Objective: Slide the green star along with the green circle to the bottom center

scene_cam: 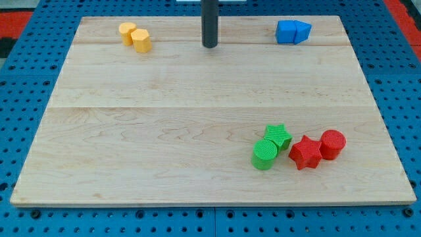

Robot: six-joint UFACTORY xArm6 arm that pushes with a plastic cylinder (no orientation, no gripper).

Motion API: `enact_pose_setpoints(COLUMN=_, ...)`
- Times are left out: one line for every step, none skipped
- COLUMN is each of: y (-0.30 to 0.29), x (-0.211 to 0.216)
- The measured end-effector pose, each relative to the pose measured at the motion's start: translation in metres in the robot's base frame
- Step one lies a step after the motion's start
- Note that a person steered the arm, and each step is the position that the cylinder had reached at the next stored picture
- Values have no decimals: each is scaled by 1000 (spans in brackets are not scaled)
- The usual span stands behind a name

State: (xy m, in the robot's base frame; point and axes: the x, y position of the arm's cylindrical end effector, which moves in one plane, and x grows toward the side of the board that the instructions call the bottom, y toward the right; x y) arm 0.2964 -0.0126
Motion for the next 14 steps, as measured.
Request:
enact_pose_setpoints(y=-4, x=40)
enact_pose_setpoints(y=2, x=99)
enact_pose_setpoints(y=80, x=100)
enact_pose_setpoints(y=114, x=111)
enact_pose_setpoints(y=182, x=116)
enact_pose_setpoints(y=238, x=101)
enact_pose_setpoints(y=212, x=139)
enact_pose_setpoints(y=193, x=182)
enact_pose_setpoints(y=173, x=198)
enact_pose_setpoints(y=148, x=199)
enact_pose_setpoints(y=127, x=207)
enact_pose_setpoints(y=109, x=216)
enact_pose_setpoints(y=109, x=225)
enact_pose_setpoints(y=109, x=232)
